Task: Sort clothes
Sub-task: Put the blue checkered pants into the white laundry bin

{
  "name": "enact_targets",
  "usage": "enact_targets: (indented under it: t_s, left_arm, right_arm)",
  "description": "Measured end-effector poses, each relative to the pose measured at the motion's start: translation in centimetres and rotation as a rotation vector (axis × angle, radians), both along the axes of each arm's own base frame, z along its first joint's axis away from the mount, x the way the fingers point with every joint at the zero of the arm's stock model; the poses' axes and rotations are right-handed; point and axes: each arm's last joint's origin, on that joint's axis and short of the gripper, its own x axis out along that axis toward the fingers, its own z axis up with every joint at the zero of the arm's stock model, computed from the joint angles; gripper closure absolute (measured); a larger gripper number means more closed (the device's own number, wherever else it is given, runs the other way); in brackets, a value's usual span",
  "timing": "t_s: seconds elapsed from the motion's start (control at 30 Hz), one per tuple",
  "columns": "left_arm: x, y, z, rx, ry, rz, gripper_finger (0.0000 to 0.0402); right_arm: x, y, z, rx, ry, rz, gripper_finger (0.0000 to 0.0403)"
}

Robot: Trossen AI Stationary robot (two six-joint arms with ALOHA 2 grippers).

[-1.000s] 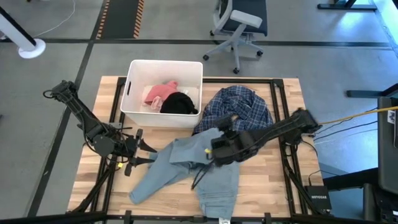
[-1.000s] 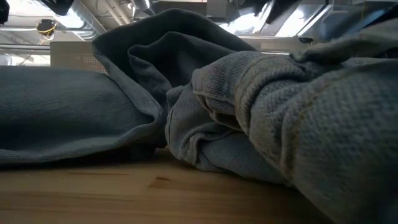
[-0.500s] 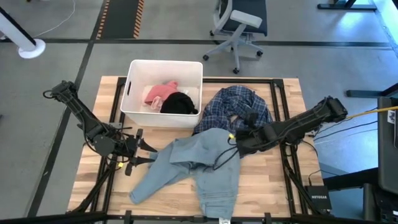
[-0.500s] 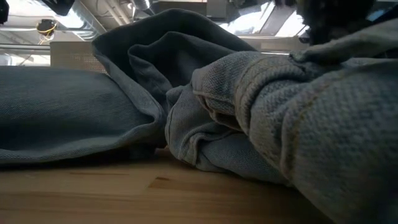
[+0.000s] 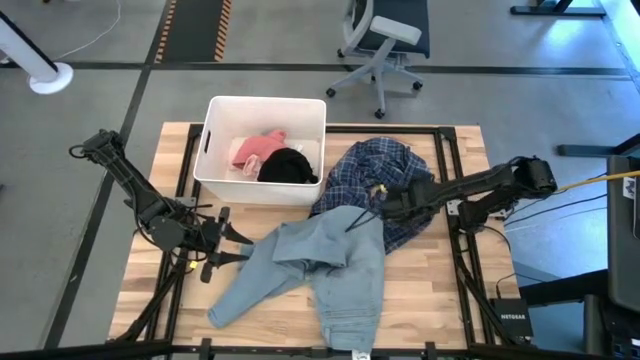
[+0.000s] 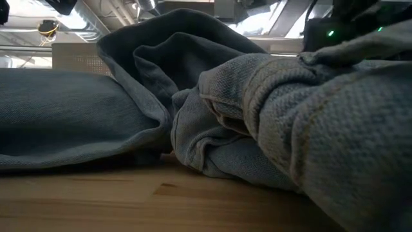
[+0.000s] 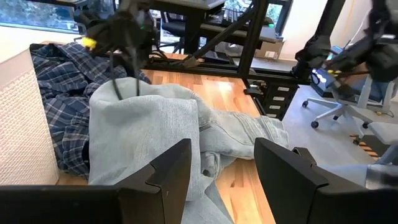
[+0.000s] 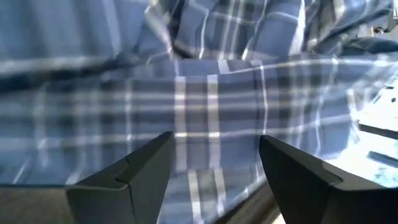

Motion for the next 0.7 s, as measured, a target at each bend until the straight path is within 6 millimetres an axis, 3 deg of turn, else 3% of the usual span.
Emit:
enact_targets:
  t_s: [0.2,0.33,0.7]
  left_arm:
    - [0.0,0.0,0.0,-0.003,0.001,0.001,0.0229]
    - [0.0,0.0,0.0,-0.003,0.004,0.002,0.0229]
    - [0.0,0.0,0.0,-0.004,0.004,0.001,0.0229]
  right_arm:
    - [0.7,-2.4,-2.5,0.026,-0.135,0.018,0.0147]
    - [0.4,-3.4,-4.0,0.057,-0.207,-0.008,0.0173]
    - [-0.9,-3.7,-5.8,0.072,-0.198,0.009,0.038]
